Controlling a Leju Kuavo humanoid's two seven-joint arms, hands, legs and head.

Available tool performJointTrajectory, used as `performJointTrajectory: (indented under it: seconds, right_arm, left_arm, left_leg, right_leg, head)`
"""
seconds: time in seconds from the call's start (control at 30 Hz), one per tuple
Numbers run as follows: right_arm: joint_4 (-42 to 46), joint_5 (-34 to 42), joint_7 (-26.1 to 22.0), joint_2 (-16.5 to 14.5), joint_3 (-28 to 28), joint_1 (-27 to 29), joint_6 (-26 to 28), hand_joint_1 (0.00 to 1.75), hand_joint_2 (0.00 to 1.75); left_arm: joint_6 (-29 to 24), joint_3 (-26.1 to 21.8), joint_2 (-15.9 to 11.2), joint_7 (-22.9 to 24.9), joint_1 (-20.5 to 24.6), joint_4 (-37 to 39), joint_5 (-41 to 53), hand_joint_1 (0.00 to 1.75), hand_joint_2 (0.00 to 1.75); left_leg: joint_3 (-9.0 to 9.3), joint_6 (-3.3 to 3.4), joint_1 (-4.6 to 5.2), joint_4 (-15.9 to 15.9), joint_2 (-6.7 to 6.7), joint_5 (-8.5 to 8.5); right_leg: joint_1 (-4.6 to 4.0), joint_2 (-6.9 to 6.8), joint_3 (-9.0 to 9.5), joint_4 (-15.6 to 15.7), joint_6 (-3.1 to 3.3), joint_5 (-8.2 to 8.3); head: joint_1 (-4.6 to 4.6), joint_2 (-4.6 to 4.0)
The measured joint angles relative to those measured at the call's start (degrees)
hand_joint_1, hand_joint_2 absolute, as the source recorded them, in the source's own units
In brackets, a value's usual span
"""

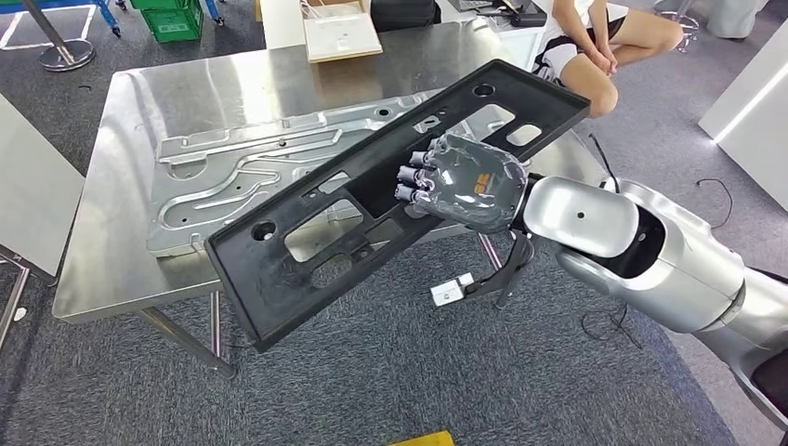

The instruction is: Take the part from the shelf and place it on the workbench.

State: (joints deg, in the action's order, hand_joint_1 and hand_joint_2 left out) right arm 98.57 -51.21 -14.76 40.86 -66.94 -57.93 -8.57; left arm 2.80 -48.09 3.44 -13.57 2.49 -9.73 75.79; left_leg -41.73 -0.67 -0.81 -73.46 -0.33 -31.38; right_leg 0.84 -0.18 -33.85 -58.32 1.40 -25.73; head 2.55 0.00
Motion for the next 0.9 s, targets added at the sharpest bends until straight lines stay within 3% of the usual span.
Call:
performJointTrajectory:
  seconds: [0.1, 0.17, 0.27, 0.37, 0.43, 0.5, 0.57, 0.6, 0.63, 0.7, 0.73, 0.8, 0.9]
  right_arm:
    - [0.0, 0.21, 0.01, -0.01, -0.18, -0.08, -0.09, 1.75, 1.75]
    - [-0.02, 0.33, 0.01, -0.01, -0.25, -0.33, -0.15, 1.75, 1.75]
    - [-0.05, 0.49, 0.01, -0.03, -0.33, -0.6, -0.28, 1.75, 1.75]
    - [-0.06, 0.52, 0.01, -0.03, -0.33, -0.74, -0.32, 1.75, 1.75]
    - [-0.07, 0.52, 0.01, -0.03, -0.33, -0.8, -0.32, 1.75, 1.75]
    - [-0.07, 0.52, 0.01, -0.03, -0.33, -0.79, -0.32, 1.75, 1.75]
    - [-0.1, 0.53, 0.01, -0.03, -0.4, -0.75, -0.33, 1.75, 1.75]
    - [-0.15, 0.56, 0.01, -0.03, -0.51, -0.71, -0.34, 1.75, 1.75]
    - [-0.21, 0.65, 0.0, -0.03, -0.63, -0.73, -0.35, 1.75, 1.75]
    - [-0.31, 0.9, 0.0, -0.03, -0.79, -0.91, -0.39, 1.75, 1.75]
    - [-0.33, 1.01, -0.02, -0.03, -0.79, -1.04, -0.44, 1.75, 1.75]
    - [-0.34, 1.12, -0.04, -0.03, -0.79, -1.18, -0.59, 1.75, 1.75]
    - [-0.35, 1.31, -0.05, -0.05, -0.79, -1.21, -0.68, 1.75, 1.75]
  left_arm:
    - [-0.02, 0.0, -0.03, 0.02, 0.0, 0.0, 0.04, 0.0, 1.75]
    - [-0.01, -0.01, -0.04, 0.02, 0.07, 0.0, 0.05, 0.0, 1.75]
    - [0.0, -0.02, -0.03, 0.02, 0.07, 0.0, 0.05, 0.0, 1.75]
    - [0.0, -0.02, -0.03, 0.02, 0.08, 0.0, 0.05, 0.0, 1.75]
    - [0.0, -0.02, -0.03, 0.02, 0.1, 0.0, 0.05, 0.0, 1.75]
    - [0.0, -0.02, -0.03, 0.02, 0.1, 0.0, 0.05, 0.0, 1.75]
    - [0.0, -0.02, -0.03, 0.02, 0.1, 0.0, 0.05, 0.0, 1.75]
    - [0.01, -0.03, -0.03, 0.02, 0.08, 0.0, 0.05, 0.0, 1.75]
    - [0.02, -0.04, -0.03, 0.02, 0.08, 0.0, 0.05, 0.0, 1.75]
    - [0.11, -0.06, 0.01, 0.02, 0.09, 0.0, 0.05, 0.0, 1.75]
    - [0.17, -0.07, 0.03, 0.02, 0.11, 0.0, 0.05, 0.0, 1.75]
    - [0.25, -0.08, 0.04, 0.03, 0.12, 0.0, 0.05, 0.0, 1.75]
    - [0.27, -0.08, 0.04, 0.09, 0.14, 0.0, 0.08, 0.0, 1.75]
  left_leg:
    - [4.31, 0.19, -0.08, 10.22, 0.04, 5.78]
    - [5.98, 0.7, 0.09, 13.75, -0.02, 6.44]
    - [6.27, 1.69, 0.1, 14.34, -0.09, 6.29]
    - [6.68, 2.59, -0.11, 14.8, -0.05, 6.37]
    - [6.7, 2.78, -0.1, 14.81, -0.05, 6.32]
    - [6.7, 2.79, -0.1, 14.81, -0.05, 6.32]
    - [6.72, 2.91, -0.02, 14.81, -0.05, 6.24]
    - [6.87, 2.98, 0.07, 14.79, -0.08, 6.1]
    - [7.17, 3.0, 0.2, 14.78, -0.15, 5.86]
    - [7.61, 2.76, 0.51, 14.71, -0.3, 5.43]
    - [7.62, 2.53, 0.56, 14.67, -0.32, 5.34]
    - [7.47, 2.03, 0.5, 14.74, -0.29, 5.37]
    - [6.78, 1.1, 0.52, 12.93, -0.11, 3.86]
  right_leg:
    - [-0.06, 0.06, 0.44, -0.7, -0.59, -0.93]
    - [-0.27, 0.1, 0.4, -0.96, -1.12, -1.28]
    - [-0.25, 0.13, 0.37, -1.07, -1.93, -1.58]
    - [-0.04, 0.15, -1.95, -6.18, -2.54, -4.74]
    - [-0.05, 0.16, -3.57, -9.5, -2.66, -6.43]
    - [-0.04, 0.16, -3.93, -10.19, -2.68, -6.71]
    - [-0.03, 0.15, -5.8, -13.55, -2.75, -7.82]
    - [-0.04, 0.15, -6.49, -14.17, -2.67, -7.08]
    - [-0.11, 0.15, -6.02, -12.21, -2.36, -5.03]
    - [-0.57, 0.14, -3.05, -4.76, -1.45, -0.49]
    - [-0.82, 0.14, -1.73, -1.83, -1.09, 0.52]
    - [-1.08, 0.17, -1.42, -0.96, -0.83, 0.22]
    - [-0.47, 0.07, -0.61, 0.18, -0.32, 0.42]
  head:
    - [0.01, 0.0]
    - [0.02, 0.0]
    - [0.03, 0.0]
    - [0.06, 0.0]
    - [0.07, 0.0]
    - [0.06, 0.0]
    - [0.05, 0.0]
    - [0.04, 0.0]
    - [0.04, 0.0]
    - [0.05, 0.0]
    - [0.06, 0.0]
    - [0.08, 0.0]
    - [0.06, 0.0]
